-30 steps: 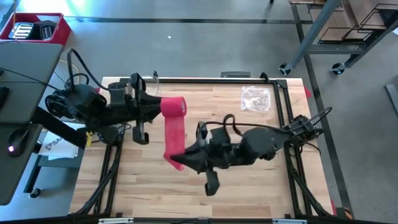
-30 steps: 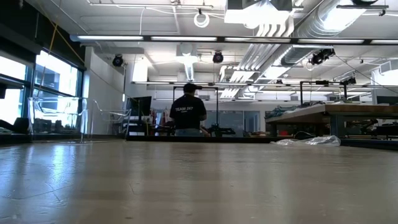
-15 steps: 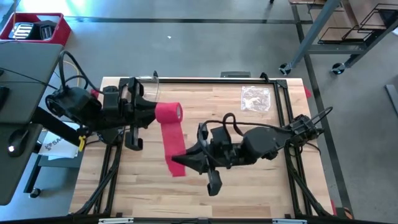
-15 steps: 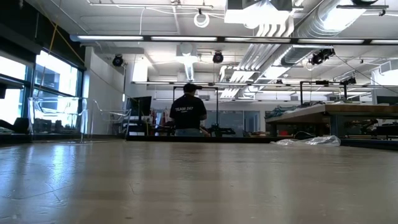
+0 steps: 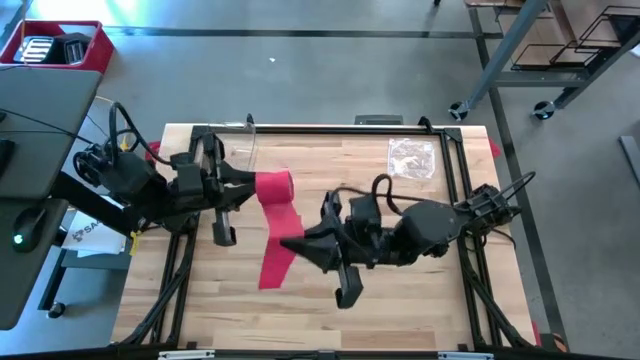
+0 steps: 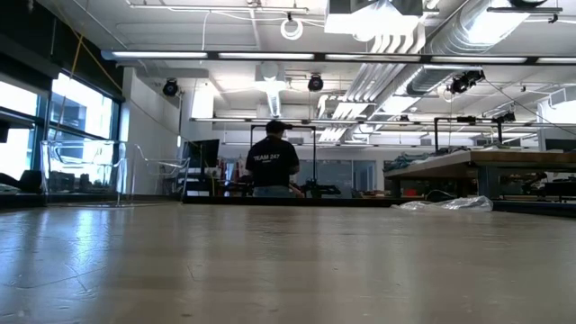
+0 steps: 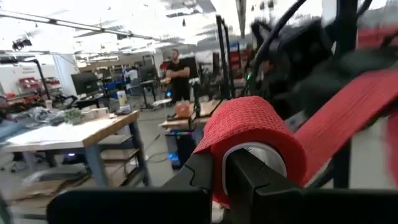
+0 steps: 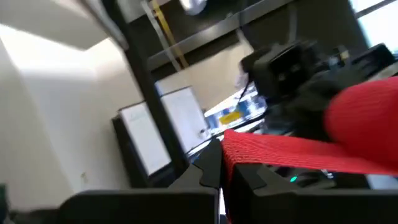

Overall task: Roll bandage
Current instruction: Roll the red bandage

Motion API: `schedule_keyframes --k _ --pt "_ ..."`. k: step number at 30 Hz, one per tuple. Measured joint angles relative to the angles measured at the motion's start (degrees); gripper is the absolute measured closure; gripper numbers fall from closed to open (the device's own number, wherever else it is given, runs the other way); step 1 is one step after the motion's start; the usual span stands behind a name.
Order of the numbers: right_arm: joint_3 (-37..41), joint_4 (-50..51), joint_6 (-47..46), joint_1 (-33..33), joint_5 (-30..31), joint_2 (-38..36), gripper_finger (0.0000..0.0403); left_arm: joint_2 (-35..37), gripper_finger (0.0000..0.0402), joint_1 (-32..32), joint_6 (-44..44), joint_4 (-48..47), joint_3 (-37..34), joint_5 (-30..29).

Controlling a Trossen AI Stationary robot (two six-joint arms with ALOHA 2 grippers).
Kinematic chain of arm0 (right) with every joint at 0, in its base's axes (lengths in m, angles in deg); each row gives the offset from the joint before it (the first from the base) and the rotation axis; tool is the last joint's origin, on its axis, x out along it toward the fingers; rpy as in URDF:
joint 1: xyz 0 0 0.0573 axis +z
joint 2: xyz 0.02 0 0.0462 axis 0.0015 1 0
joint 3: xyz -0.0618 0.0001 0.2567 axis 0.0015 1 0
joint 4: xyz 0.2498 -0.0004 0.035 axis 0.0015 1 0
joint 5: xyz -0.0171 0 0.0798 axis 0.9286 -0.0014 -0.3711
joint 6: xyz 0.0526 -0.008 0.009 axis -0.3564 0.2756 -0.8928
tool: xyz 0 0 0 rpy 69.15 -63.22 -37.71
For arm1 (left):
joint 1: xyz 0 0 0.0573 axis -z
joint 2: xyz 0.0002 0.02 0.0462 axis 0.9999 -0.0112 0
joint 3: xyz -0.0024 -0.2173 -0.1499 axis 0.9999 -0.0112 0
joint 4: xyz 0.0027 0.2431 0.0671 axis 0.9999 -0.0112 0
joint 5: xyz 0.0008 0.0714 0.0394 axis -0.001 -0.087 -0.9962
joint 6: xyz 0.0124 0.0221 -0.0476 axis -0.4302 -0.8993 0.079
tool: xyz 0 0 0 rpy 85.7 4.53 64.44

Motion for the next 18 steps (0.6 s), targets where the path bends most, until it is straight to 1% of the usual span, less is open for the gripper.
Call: schedule_keyframes --k 2,4,5,6,8,10,13,15,18 --pt "-0.05 2.43 -0.03 -0.29 0.79 -0.02 0.0403 0.02 0.0387 0.36 1.41 2.43 0.00 0.01" --pt "-0.05 7.72 -0.17 -0.53 1.31 -0.02 0.0403 0.03 0.0387 0.69 2.46 5.74 0.00 0.02" --pt "-0.05 11.27 -0.17 -0.70 2.64 0.00 0.0403 0.11 0.0387 0.88 2.92 7.47 0.00 0.26" --pt "-0.05 15.30 -0.04 -0.68 5.16 0.00 0.0403 0.24 0.0387 1.12 3.37 8.97 0.00 1.00" --pt "-0.05 23.48 -0.65 -0.68 12.10 0.00 0.0403 0.52 0.0387 1.32 4.71 11.73 0.00 3.39" --pt "-0.05 31.17 -3.12 -0.73 18.57 0.00 0.0403 0.91 0.0387 1.37 6.40 13.04 0.00 4.98" --pt "-0.05 39.70 -3.95 -0.81 24.23 0.00 0.0403 2.02 0.0387 1.35 10.99 12.36 -0.06 4.43" --pt "-0.05 42.07 -3.05 -0.72 25.02 0.00 0.0403 2.93 0.0387 1.28 12.96 11.09 -0.07 4.06" --pt "-0.05 39.58 -1.53 -0.77 21.50 0.00 0.0403 3.95 0.0387 0.98 12.03 7.76 -0.07 2.37"
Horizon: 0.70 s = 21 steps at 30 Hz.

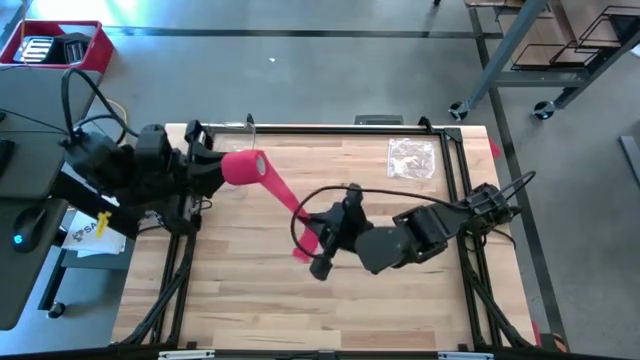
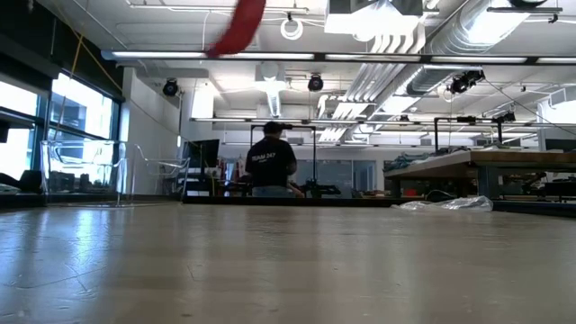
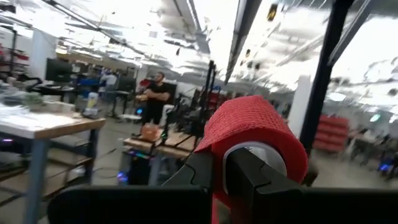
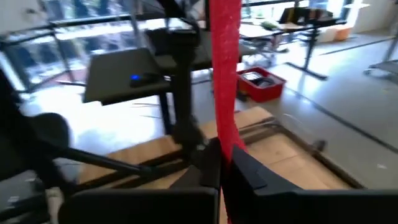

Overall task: Roll bandage
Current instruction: Roll the red bandage

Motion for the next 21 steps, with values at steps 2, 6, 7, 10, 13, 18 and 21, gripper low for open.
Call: schedule_keyframes --k 2,6,7,10,13,18,21 --pt "0.00 -4.58 1.56 -0.01 -4.76 0.00 0.0403 0.41 0.0387 -0.33 -0.11 -2.68 0.00 -1.56" --pt "0.00 -16.82 4.04 0.18 -14.19 0.00 0.0403 0.54 0.0387 -1.59 -3.96 -6.54 0.02 -1.88" --pt "0.00 -20.27 4.27 0.18 -15.57 0.00 0.0403 0.41 0.0387 -1.72 -5.56 -7.22 0.02 -1.90" --pt "0.00 -30.48 5.66 0.13 -16.33 0.04 0.0403 -0.46 0.0387 -2.52 -9.43 -7.10 0.02 -3.08" --pt "0.00 -38.43 7.44 -0.65 -16.32 0.04 0.0403 -1.36 0.0387 -3.52 -11.22 -7.01 0.02 -3.85" --pt "-2.51 -40.64 5.67 -2.68 -17.71 -0.02 0.0403 -2.69 0.0387 -4.80 -11.87 -7.11 0.07 -3.84" --pt "-2.65 -40.54 3.19 -3.95 -19.96 -0.13 0.0403 -3.53 0.0387 -5.56 -12.09 -7.12 0.07 -3.98"
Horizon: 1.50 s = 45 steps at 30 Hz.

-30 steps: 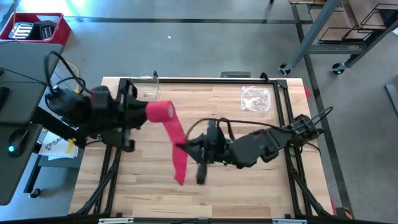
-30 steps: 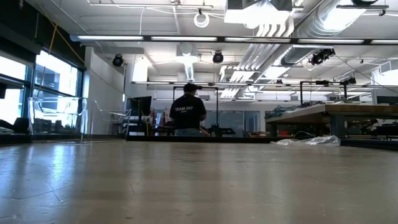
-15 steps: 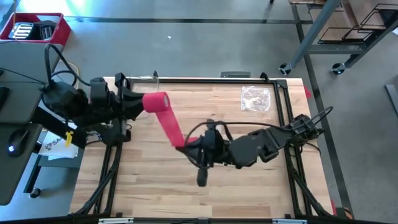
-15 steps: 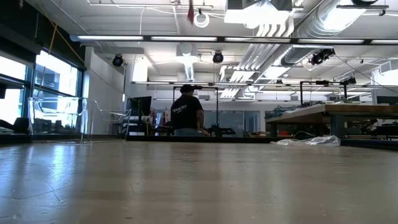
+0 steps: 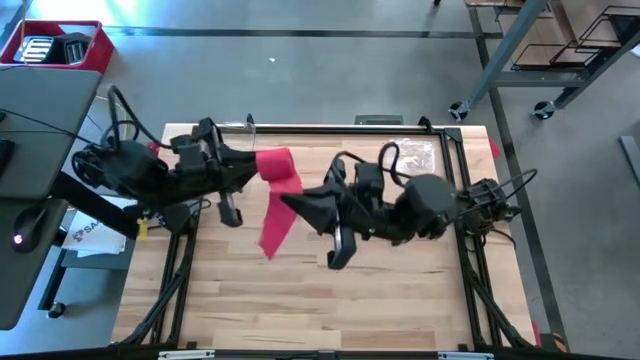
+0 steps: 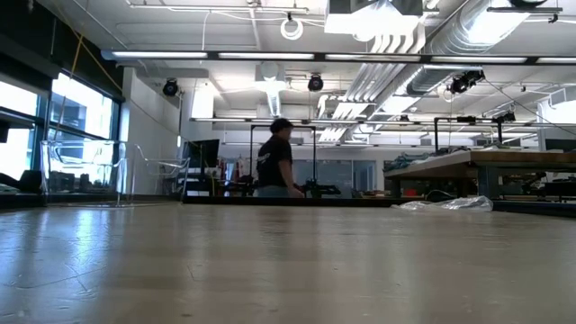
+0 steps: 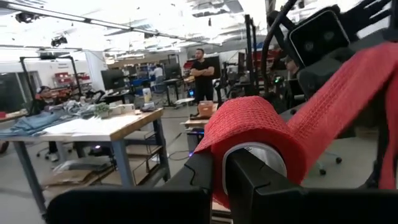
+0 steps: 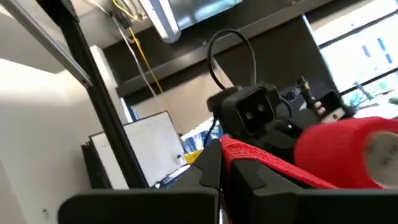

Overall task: Roll bandage
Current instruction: Roll the red bandage

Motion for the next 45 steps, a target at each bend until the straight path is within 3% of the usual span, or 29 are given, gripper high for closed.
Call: schedule_keyframes --k 6,11,20,27,31,40,45 --pt "0.05 5.74 -4.45 0.00 -0.28 0.02 0.0403 -0.53 0.0387 -0.90 2.55 -0.79 0.00 0.04" --pt "0.07 1.55 -4.30 -0.81 0.65 0.09 0.0403 -0.59 0.0387 -0.88 2.60 -6.15 0.02 0.75" --pt "0.12 -0.72 -7.16 -3.30 0.31 0.02 0.0403 -1.81 0.0387 -0.87 6.17 -10.19 0.17 13.53" --pt "0.16 -1.62 -7.18 -3.67 0.46 -0.19 0.0398 -3.15 0.0387 0.07 7.77 -10.28 0.22 15.45" --pt "0.16 -1.97 -7.18 -3.67 0.63 -1.02 0.0371 -3.02 0.0387 0.94 7.84 -10.35 0.20 15.68" --pt "0.16 -2.34 -7.57 -3.70 -1.89 -1.92 0.0260 -3.06 0.0387 0.87 11.21 -11.53 0.11 13.97" --pt "0.16 -2.34 -9.74 -4.53 -4.09 -2.07 0.0228 -3.36 0.0387 1.00 15.66 -11.67 0.13 23.38"
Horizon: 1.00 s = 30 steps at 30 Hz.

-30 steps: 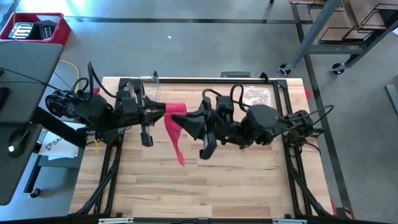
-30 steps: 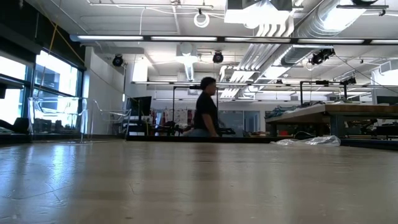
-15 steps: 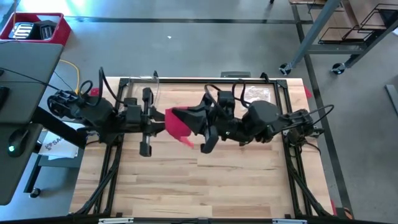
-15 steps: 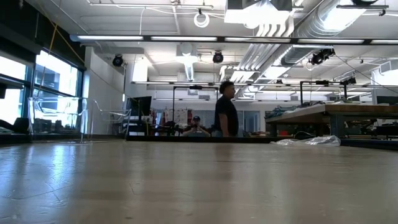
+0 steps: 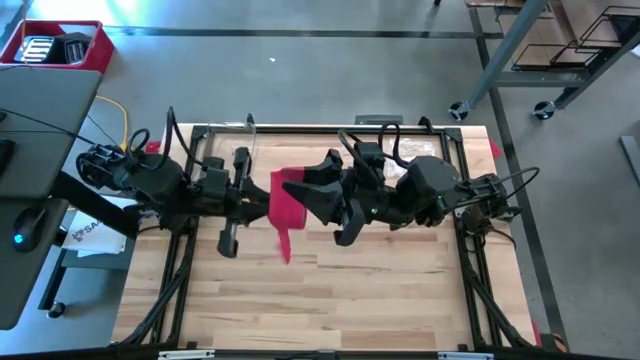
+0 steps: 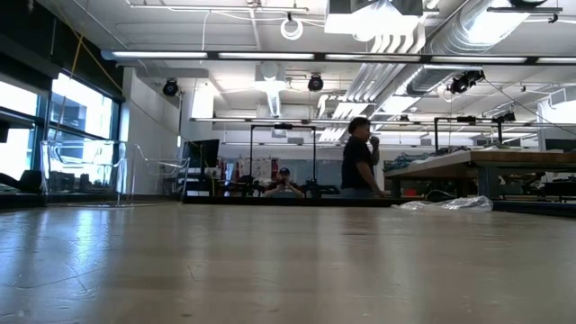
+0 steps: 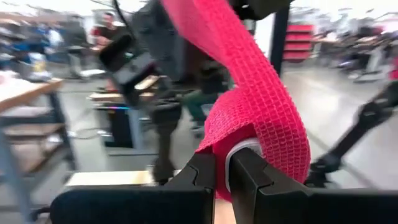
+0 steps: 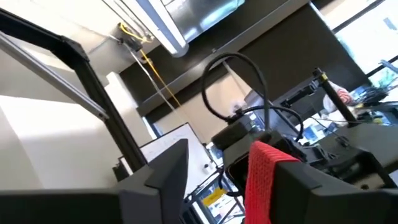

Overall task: Roll bandage
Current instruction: Roll the red bandage

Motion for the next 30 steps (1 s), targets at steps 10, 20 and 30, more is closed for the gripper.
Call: schedule_keyframes --k 10,20,30 --pt "0.00 -0.93 2.80 -1.43 -4.77 -0.48 0.0217 -1.12 0.0387 1.29 5.16 0.88 -0.12 -6.26" --pt "-0.22 12.90 1.75 2.85 1.02 -0.91 0.0217 0.69 0.0387 2.16 0.88 3.54 -0.39 -5.50" --pt "-0.33 26.77 -7.74 3.98 0.84 -1.01 0.0215 0.63 0.0387 2.14 1.15 3.56 -0.37 -4.96"
